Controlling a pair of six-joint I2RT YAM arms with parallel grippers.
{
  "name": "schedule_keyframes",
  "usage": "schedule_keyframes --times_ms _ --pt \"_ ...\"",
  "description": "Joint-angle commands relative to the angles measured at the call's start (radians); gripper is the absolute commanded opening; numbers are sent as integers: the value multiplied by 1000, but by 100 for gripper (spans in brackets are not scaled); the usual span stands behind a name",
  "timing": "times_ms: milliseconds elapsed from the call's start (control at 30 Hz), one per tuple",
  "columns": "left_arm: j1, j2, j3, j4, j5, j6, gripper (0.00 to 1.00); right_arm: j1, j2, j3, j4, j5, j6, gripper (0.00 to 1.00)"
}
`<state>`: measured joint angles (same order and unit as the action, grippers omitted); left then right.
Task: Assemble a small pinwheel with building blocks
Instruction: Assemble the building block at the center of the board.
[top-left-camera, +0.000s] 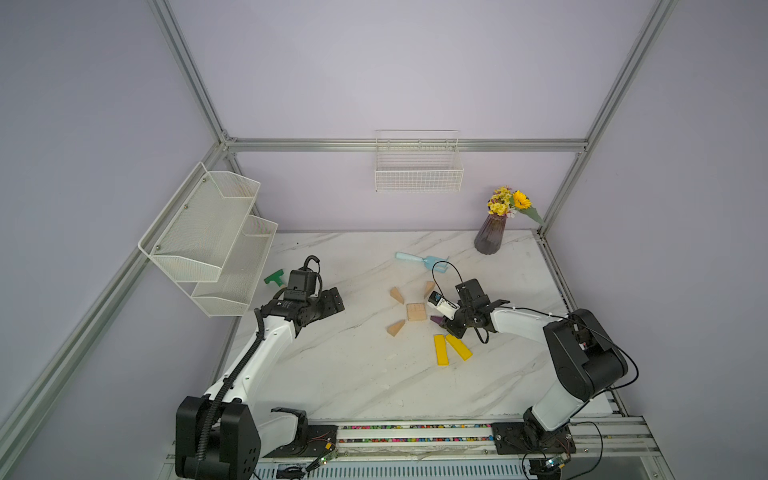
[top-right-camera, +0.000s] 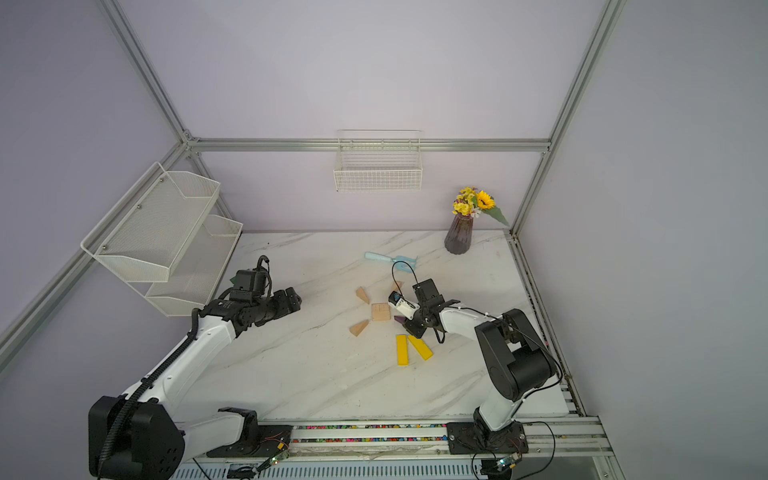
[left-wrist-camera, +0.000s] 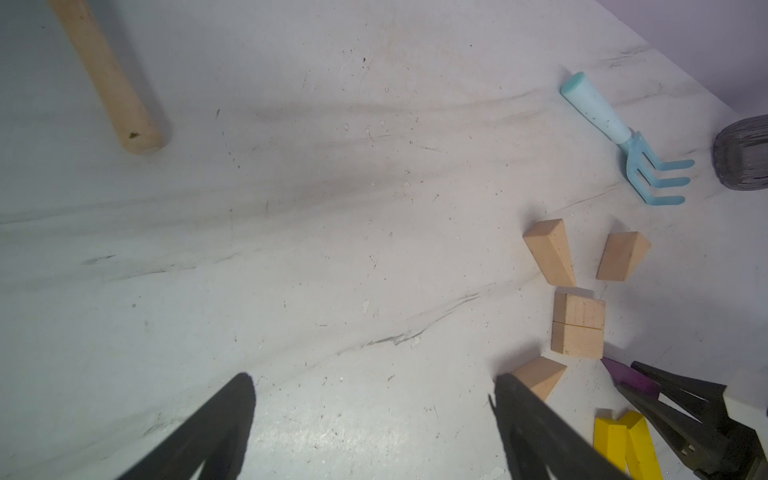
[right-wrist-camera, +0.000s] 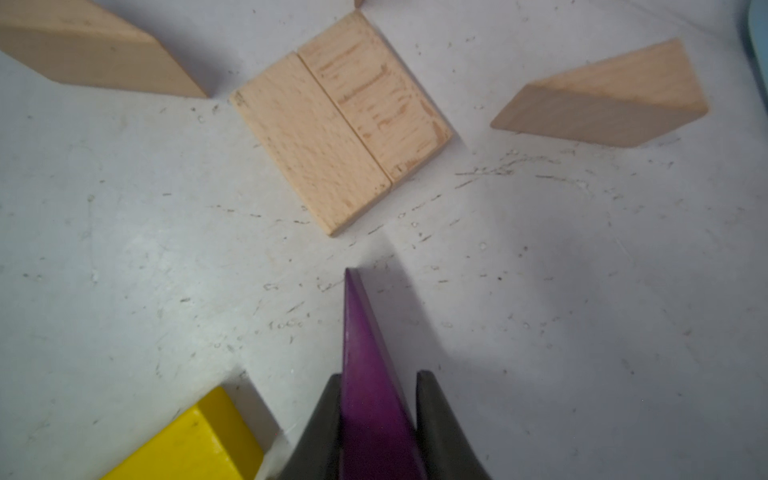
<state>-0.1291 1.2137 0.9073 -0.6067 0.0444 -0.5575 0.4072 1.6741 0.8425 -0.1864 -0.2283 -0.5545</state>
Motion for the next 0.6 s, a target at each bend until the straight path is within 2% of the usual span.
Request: schedule_keyframes --times_ms 0,333,567 --pt "8 -1 29 33 7 3 91 -9 16 -21 1 -13 -3 22" --pt "8 1 27 35 12 4 92 -10 20 -20 1 -25 -10 46" --pt "8 5 39 41 17 7 93 -10 -57 -10 -8 0 11 58"
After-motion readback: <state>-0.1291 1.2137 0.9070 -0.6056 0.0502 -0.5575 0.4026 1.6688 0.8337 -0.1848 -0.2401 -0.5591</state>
